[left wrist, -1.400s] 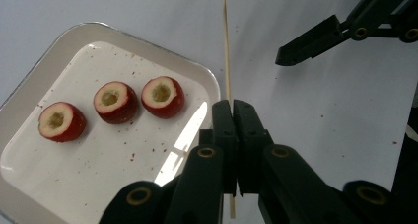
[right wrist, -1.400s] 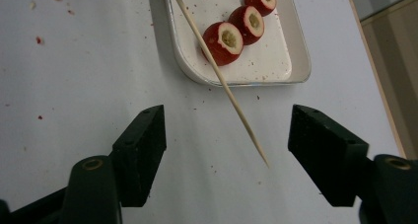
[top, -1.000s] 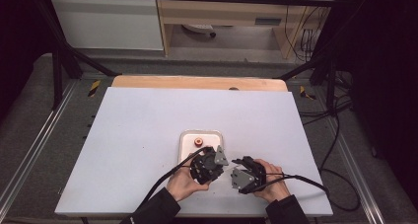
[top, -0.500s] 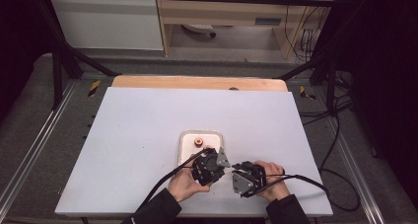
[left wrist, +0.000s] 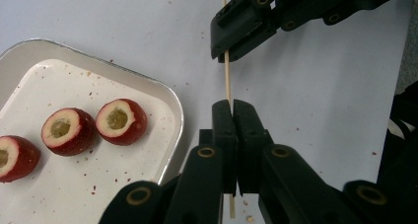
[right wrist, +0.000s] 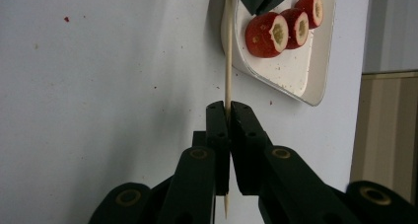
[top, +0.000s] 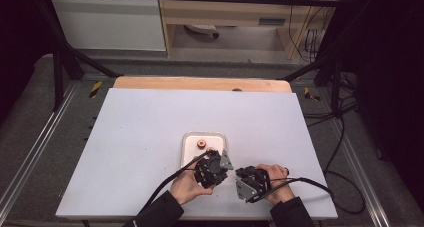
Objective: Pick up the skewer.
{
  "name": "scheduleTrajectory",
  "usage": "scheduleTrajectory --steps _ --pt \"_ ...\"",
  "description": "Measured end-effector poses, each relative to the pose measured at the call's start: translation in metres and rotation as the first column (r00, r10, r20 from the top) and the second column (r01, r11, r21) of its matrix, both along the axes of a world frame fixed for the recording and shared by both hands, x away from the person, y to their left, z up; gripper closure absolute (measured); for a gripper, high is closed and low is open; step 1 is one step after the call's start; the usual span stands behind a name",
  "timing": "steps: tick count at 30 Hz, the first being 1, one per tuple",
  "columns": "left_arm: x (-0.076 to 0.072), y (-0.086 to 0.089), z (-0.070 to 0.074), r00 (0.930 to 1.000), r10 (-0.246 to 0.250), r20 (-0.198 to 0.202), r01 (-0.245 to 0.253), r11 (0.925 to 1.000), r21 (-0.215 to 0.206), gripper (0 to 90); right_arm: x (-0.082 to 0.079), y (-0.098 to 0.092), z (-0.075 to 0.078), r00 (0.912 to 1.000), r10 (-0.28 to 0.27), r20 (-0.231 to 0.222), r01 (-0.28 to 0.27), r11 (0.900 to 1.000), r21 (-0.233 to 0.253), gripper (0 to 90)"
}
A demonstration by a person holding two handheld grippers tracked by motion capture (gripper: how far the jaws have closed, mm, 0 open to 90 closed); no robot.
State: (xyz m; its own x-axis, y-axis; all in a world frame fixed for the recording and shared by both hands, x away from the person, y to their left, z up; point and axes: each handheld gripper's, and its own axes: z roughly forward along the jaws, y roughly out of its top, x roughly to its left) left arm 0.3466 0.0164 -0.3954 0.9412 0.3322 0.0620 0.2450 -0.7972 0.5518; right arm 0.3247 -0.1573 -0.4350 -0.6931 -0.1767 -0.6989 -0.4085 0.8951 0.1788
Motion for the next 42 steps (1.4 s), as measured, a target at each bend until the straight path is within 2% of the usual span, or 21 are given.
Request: scheduleTrajectory --steps 7,12,15,17,20,22,23,25,26,27,29,38,41,42 --pt "0.001 -0.001 -0.001 1.0 -0.001 -0.008 0.001 1.0 0.002 89.0 -0.001 0.0 -0.001 0.9999 -0.008 -0.007 0.008 1.0 -0.012 88.9" --pt "0.002 0.002 0.002 0.9996 0.009 -0.026 -0.009 0.9999 -0.013 88.1 -0.002 0.0 0.0 0.9998 -0.022 0.003 0.022 1.0 -0.014 89.0" --pt "0.004 0.004 0.004 0.999 0.021 -0.038 -0.022 0.9997 -0.012 79.3 -0.002 -0.001 0.002 0.9992 -0.028 0.029 0.029 0.999 -0.028 89.0" --pt "0.009 0.005 0.005 0.9962 0.052 -0.07 -0.05 0.9981 0.035 71.8 -0.002 0.0 0.004 0.9983 -0.023 0.053 0.026 0.998 -0.052 89.0" --pt "0.014 0.003 0.004 0.9924 0.072 -0.1 -0.063 0.9942 0.087 68.0 -0.001 0.002 0.005 0.9971 -0.015 0.075 0.021 0.997 -0.07 89.0" --pt "0.017 0.001 0.003 0.9902 0.075 -0.117 -0.062 0.9917 0.112 68.7 -0.001 0.005 0.006 0.9955 -0.012 0.094 0.021 0.995 -0.094 89.0" --pt "0.017 0.001 0.003 0.9902 0.075 -0.117 -0.062 0.9917 0.112 69.5 -0.001 0.005 0.006 0.9955 -0.012 0.094 0.021 0.995 -0.094 89.0" --pt "0.02 -0.005 0.002 0.9892 0.082 -0.122 -0.063 0.986 0.154 72.2 0.0 0.009 0.009 0.9934 0.016 0.114 -0.002 0.993 -0.118 89.0" --pt "0.02 -0.005 0.002 0.9892 0.082 -0.122 -0.063 0.986 0.154 73.9 0.0 0.009 0.009 0.9931 0.021 0.115 -0.007 0.992 -0.126 89.0" --pt "0.022 -0.009 0.002 0.9877 0.087 -0.13 -0.064 0.983 0.172 75.5 0.0 0.01 0.009 0.992 0.029 0.123 -0.013 0.992 -0.129 89.0" --pt "0.024 -0.013 0.001 0.9871 0.087 -0.134 -0.06 0.979 0.195 78.4 -0.001 0.011 0.01 0.9916 0.019 0.128 0.0 0.989 -0.147 89.0" --pt "0.027 -0.025 -0.002 0.9826 0.089 -0.163 -0.05 0.971 0.234 87.2 -0.002 0.012 0.008 0.9859 0.048 0.16 -0.018 0.983 -0.184 89.0" --pt "0.026 -0.026 -0.003 0.9838 0.088 -0.156 -0.049 0.9703 0.237 88.4 -0.003 0.012 0.008 0.9846 0.048 0.168 -0.015 0.981 -0.195 88.9" --pt "0.026 -0.026 -0.003 0.9842 0.087 -0.154 -0.048 0.9692 0.242 88.5 -0.003 0.012 0.008 0.985 0.045 0.166 -0.014 0.983 -0.185 88.8"
